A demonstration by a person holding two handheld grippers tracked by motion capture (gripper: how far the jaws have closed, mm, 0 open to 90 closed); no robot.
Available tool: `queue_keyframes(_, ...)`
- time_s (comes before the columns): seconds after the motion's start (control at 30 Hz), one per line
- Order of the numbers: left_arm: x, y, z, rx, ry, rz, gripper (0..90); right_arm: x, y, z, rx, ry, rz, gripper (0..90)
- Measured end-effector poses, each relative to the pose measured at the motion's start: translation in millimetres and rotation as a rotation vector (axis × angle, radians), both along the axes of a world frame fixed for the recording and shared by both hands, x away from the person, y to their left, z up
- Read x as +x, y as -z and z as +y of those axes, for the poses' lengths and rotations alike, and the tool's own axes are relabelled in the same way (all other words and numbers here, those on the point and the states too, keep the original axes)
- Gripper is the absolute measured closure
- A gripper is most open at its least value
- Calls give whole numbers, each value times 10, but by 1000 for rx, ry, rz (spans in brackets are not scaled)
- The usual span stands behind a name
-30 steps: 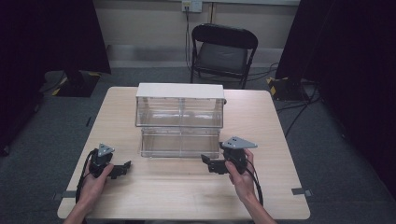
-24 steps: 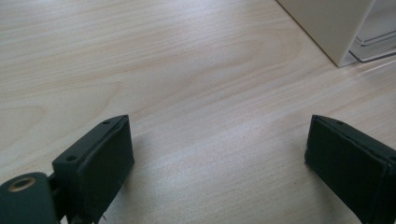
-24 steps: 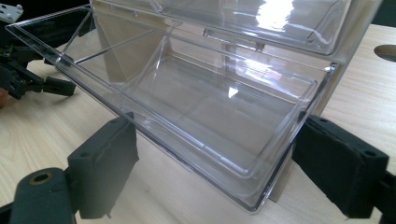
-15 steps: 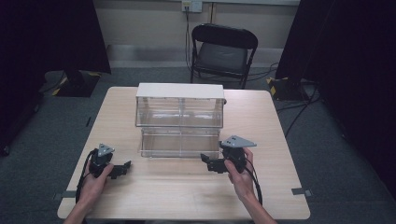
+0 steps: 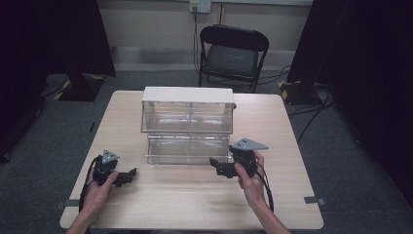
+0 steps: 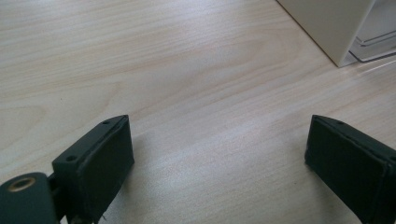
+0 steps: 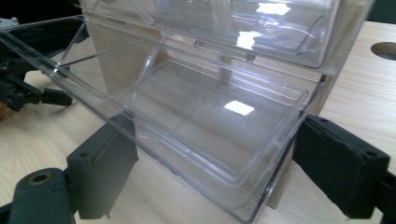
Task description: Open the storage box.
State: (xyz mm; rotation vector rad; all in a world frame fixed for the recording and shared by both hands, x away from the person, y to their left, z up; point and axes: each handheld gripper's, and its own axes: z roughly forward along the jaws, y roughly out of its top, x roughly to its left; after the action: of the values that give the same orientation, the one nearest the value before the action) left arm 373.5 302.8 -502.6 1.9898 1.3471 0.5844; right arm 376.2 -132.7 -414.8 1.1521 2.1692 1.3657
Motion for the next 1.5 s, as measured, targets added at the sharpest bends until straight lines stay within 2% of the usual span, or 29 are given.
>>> queue_keyframes(0.9,0,0,0,0,0,0,73,48,-89,-1,-9,19,-21,132)
queue_keyframes(1.5,0,0,0,0,0,0,73,117,-211,21,0,26,-44,134)
